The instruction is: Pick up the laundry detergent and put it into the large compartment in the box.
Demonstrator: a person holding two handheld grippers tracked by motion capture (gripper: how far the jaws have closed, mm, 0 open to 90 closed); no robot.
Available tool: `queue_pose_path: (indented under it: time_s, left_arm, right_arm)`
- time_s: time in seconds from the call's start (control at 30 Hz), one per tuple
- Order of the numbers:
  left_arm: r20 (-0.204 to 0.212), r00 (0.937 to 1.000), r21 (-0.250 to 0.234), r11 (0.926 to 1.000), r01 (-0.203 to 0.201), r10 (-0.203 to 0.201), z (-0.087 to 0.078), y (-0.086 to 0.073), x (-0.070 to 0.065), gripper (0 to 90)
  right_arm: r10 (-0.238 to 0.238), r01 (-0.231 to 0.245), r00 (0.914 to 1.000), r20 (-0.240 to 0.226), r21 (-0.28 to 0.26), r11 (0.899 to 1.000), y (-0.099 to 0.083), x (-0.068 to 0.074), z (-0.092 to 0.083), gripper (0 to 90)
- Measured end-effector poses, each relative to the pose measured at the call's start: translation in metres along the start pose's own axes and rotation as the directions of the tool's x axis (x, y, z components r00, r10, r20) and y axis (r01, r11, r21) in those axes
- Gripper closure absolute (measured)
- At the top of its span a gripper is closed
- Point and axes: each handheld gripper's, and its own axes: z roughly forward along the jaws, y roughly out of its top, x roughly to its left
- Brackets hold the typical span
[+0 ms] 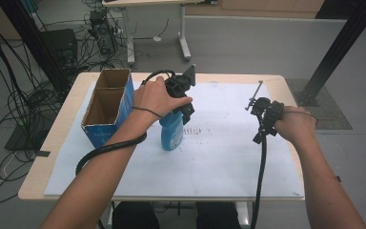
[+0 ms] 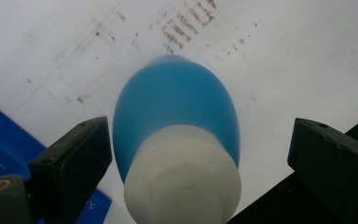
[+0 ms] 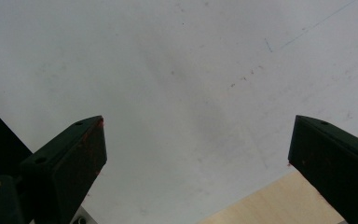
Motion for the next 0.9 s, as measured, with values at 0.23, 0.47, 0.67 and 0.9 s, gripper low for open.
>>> queue_pose_path:
  time_s: [0.23,0.47,0.67,0.9]
  left_arm:
    - [0.001,1.0,-0.009,0.9999,-0.004,0.004,-0.0033,-0.0012,-0.0003,5.6]
    - [0.011,0.9999,-0.015,0.9998,-0.011,0.011,-0.003,-0.0026,0.0014,5.0]
    - [0.01,0.9998,-0.008,0.9998,-0.015,0.015,-0.0027,-0.0017,0.0017,5.0]
    - [0.011,0.9999,-0.007,0.9999,-0.013,0.013,-0.003,-0.0012,0.0019,4.9]
  right_arm:
    - [-0.001,0.001,1.0,-0.002,0.0,1.0,0.0009,0.0001,-0.0004,4.0]
    - [0.002,-0.002,1.0,0.002,0.001,1.0,0.0018,0.0011,-0.001,3.9]
    - [0.005,-0.005,1.0,-0.001,0.002,1.0,0.0011,0.0003,-0.0006,4.1]
    - [0.003,-0.003,1.0,0.001,0.001,1.0,0.0009,0.0007,-0.0008,4.0]
